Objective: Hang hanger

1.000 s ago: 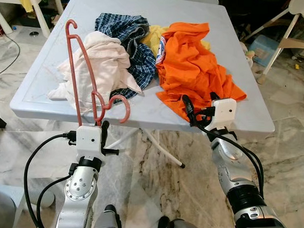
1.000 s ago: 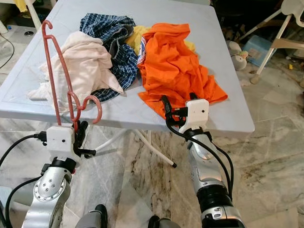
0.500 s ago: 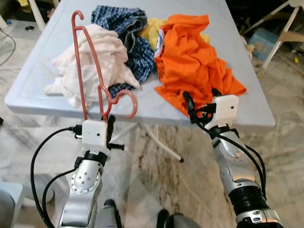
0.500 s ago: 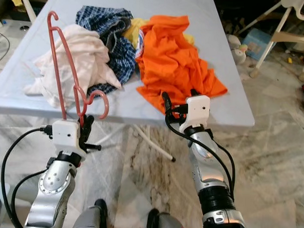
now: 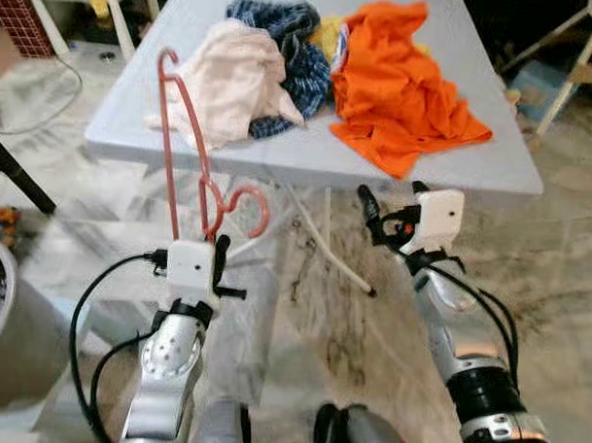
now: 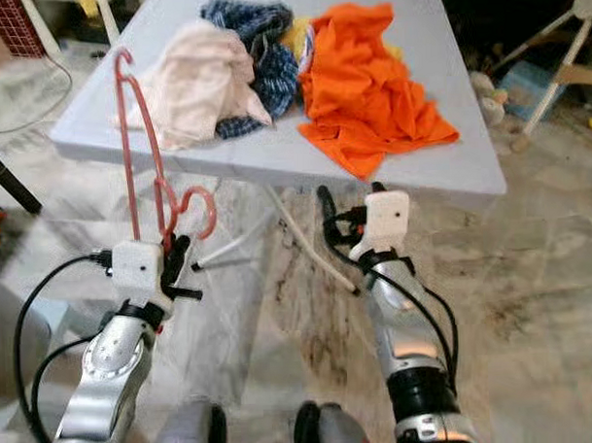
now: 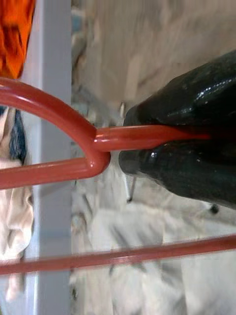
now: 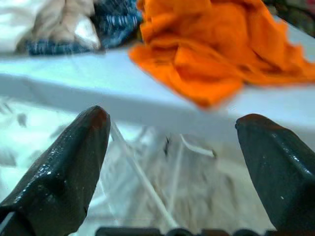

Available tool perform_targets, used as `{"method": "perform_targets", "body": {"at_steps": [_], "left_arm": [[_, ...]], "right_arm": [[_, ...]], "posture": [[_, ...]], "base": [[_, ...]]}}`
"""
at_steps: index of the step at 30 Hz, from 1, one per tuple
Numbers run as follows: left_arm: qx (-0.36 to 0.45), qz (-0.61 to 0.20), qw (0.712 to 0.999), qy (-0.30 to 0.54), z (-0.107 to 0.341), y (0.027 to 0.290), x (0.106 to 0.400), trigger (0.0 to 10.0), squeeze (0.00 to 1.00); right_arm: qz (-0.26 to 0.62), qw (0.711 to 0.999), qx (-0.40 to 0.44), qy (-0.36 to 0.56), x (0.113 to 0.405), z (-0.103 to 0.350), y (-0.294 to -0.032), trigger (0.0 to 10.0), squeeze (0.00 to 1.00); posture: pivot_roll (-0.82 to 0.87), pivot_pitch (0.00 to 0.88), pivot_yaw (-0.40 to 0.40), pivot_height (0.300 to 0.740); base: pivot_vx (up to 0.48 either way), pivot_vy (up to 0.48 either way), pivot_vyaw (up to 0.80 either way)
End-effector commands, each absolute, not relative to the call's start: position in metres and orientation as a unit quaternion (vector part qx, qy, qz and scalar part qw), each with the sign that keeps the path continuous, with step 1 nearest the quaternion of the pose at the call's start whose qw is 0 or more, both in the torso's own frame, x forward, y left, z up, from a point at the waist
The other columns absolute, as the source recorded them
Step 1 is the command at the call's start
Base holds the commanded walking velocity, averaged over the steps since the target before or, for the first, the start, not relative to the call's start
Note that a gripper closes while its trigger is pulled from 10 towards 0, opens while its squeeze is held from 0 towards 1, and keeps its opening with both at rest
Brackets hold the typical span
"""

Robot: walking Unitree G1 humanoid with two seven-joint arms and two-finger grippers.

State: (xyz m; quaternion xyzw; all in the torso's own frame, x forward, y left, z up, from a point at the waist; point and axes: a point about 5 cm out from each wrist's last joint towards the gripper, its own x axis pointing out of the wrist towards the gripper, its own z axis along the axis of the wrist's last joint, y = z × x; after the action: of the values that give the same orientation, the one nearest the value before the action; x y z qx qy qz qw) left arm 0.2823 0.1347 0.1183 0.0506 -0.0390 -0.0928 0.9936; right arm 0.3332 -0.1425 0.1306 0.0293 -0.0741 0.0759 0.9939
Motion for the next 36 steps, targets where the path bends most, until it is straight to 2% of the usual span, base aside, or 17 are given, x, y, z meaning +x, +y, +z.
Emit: {"method": "perform_targets", "body": {"at_steps": [1, 2, 4, 6, 10, 11, 12, 22, 36], "left_arm": [[0.05, -0.104, 0.993, -0.038, 0.117, 0.131, 0.282, 10.0, 0.0], [0.051, -0.108, 0.992, -0.034, 0.115, 0.13, 0.282, 10.0, 0.0], [0.049, -0.111, 0.992, -0.032, 0.114, 0.129, 0.282, 10.0, 0.0], [0.044, -0.106, 0.993, -0.021, 0.11, 0.13, 0.282, 10.0, 0.0], [0.03, -0.103, 0.994, -0.012, 0.107, 0.131, 0.283, 10.0, 0.0], [0.008, -0.11, 0.994, -0.001, 0.104, 0.132, 0.283, 10.0, 0.0], [-0.013, -0.112, 0.994, 0.007, 0.102, 0.134, 0.284, 10.0, 0.0], [-0.031, -0.112, 0.993, 0.019, 0.096, 0.136, 0.291, 10.0, 0.0], [-0.017, -0.112, 0.993, 0.026, 0.09, 0.138, 0.296, 10.0, 0.0]], "right_arm": [[0.064, 0.996, 0.033, -0.058, 0.332, 0.125, -0.148, 10.0, 0.0], [0.057, 0.996, 0.059, -0.036, 0.333, 0.12, -0.148, 10.0, 0.0], [0.058, 0.996, 0.058, -0.024, 0.332, 0.117, -0.146, 10.0, 0.0], [0.063, 0.998, 0.011, -0.016, 0.331, 0.111, -0.142, 10.0, 0.0], [0.085, 0.994, 0.063, 0.009, 0.329, 0.105, -0.136, 10.0, 0.0], [0.129, 0.99, 0.046, 0.007, 0.326, 0.106, -0.13, 10.0, 0.0], [0.128, 0.991, 0.04, 0.002, 0.325, 0.107, -0.128, 10.0, 0.0], [0.111, 0.991, 0.07, 0.002, 0.33, 0.109, -0.13, 10.0, 0.0], [0.103, 0.992, 0.068, 0.004, 0.331, 0.107, -0.13, 10.0, 0.0]], "posture": [[0.16, 0.224, -0.124, 0.74], [0.16, 0.219, -0.126, 0.74], [0.16, 0.219, -0.126, 0.74], [0.16, 0.208, -0.129, 0.74], [0.16, 0.205, -0.13, 0.74], [0.16, 0.201, -0.132, 0.74], [0.16, 0.194, -0.132, 0.74], [0.15, 0.168, -0.124, 0.74], [0.14, 0.177, -0.119, 0.74]], "base": [[-0.289, 0.0, 0.0], [-0.285, 0.0, 0.0], [-0.274, 0.0, 0.0], [0.0, 0.0, 0.0], [0.0, 0.0, 0.0], [0.0, 0.0, 0.0], [0.0, 0.0, 0.0], [0.0, 0.0, 0.0], [0.0, 0.4, -0.79]]}}
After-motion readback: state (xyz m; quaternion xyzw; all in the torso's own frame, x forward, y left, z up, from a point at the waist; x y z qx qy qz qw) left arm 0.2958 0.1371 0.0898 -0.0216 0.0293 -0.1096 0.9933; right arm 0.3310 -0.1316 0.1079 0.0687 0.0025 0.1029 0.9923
